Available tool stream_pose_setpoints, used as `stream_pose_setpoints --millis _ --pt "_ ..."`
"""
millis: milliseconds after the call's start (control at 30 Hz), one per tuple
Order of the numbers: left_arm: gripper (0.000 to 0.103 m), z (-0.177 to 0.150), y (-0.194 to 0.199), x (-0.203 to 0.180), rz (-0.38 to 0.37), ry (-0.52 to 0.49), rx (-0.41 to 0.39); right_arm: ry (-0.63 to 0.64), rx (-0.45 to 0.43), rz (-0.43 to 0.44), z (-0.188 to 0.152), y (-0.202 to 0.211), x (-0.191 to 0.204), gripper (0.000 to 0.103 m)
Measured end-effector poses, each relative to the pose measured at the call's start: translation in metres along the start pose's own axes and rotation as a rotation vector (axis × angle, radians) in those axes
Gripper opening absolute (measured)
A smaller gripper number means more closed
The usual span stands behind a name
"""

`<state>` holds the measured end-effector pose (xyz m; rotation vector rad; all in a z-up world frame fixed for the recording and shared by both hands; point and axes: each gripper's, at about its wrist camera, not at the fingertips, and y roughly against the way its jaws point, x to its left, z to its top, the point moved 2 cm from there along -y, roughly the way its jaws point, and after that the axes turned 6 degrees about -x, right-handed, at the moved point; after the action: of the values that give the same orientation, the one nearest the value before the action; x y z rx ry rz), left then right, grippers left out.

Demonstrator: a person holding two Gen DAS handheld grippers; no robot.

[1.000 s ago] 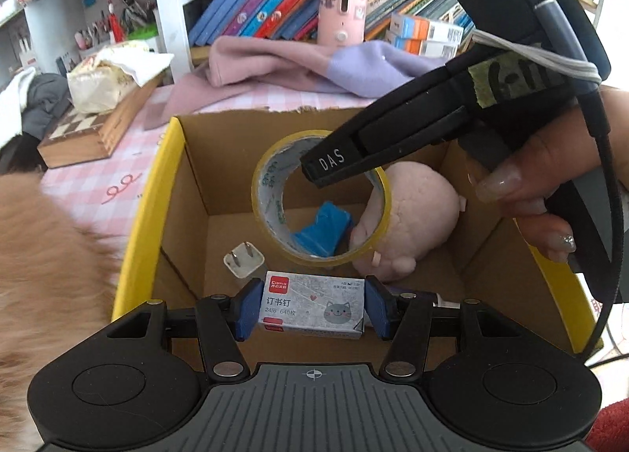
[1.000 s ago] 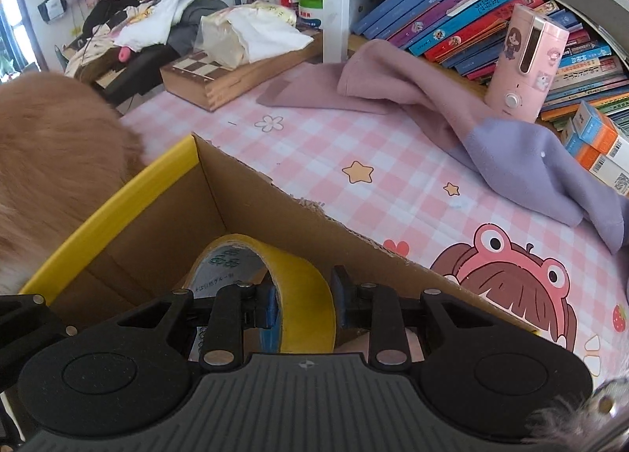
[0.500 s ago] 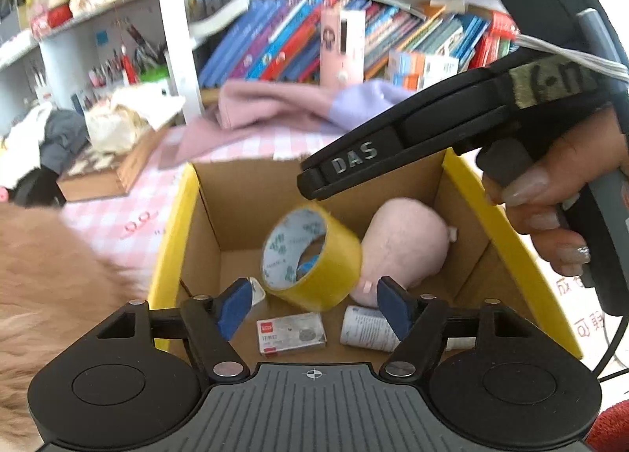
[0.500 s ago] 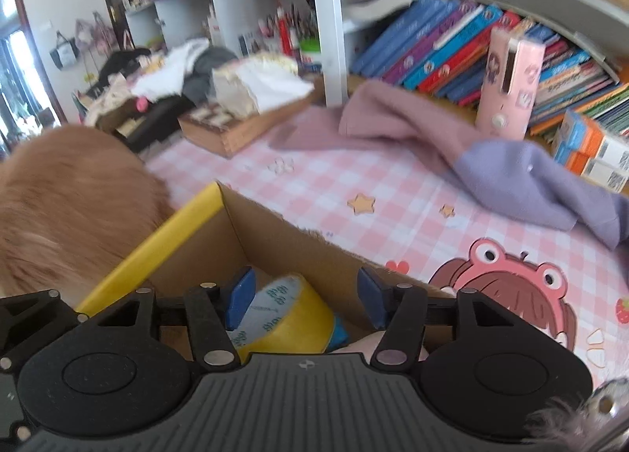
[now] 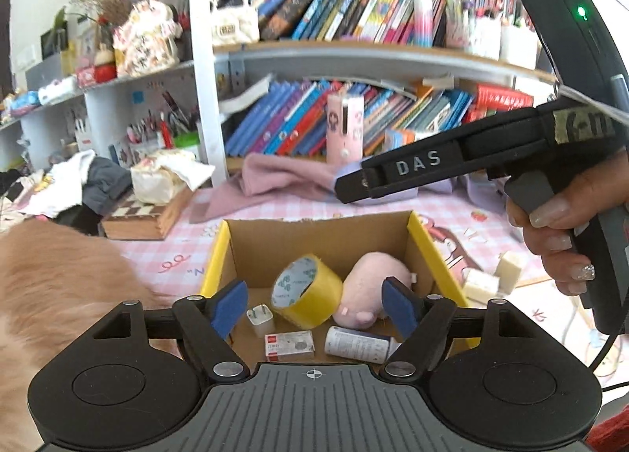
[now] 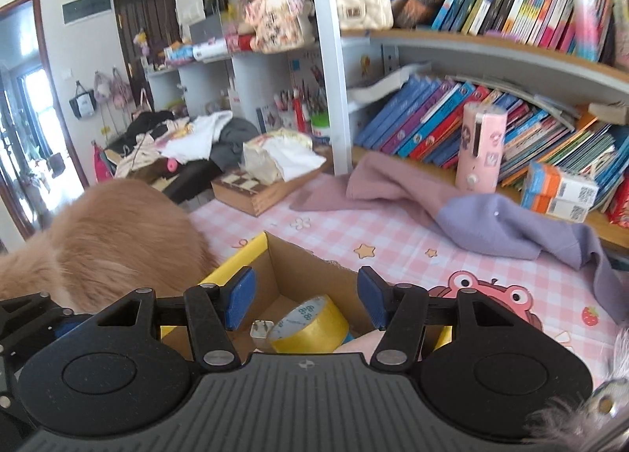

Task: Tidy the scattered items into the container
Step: 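Withdraw both open grippers from the yellow box toward the remaining white items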

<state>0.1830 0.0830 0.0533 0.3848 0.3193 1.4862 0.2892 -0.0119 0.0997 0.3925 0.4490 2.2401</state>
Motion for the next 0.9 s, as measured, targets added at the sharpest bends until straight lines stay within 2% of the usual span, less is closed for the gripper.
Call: stream_pose_setpoints --millis 233,533,700,900 --pt "0.079 -0.011 0.043 -0.008 -0.005 -0.007 -0.031 -0.005 -0.036 -0.031 -0.014 0.053 0.016 0.056" --pt "0.079 -0.034 0.092 -0.016 0.014 0.005 -0.069 -0.002 -0.046 -0.103 -0.052 0.113 0.03 0.056" --pt "0.079 -0.049 0.106 -0.017 0.032 0.023 -0.053 0.018 -0.047 -0.171 -0.079 0.141 0.03 0.056" --pt "0.079 -0.063 0.118 -0.022 0.023 -0.004 -0.037 0.023 -0.025 -0.227 -0.112 0.167 0.034 0.056"
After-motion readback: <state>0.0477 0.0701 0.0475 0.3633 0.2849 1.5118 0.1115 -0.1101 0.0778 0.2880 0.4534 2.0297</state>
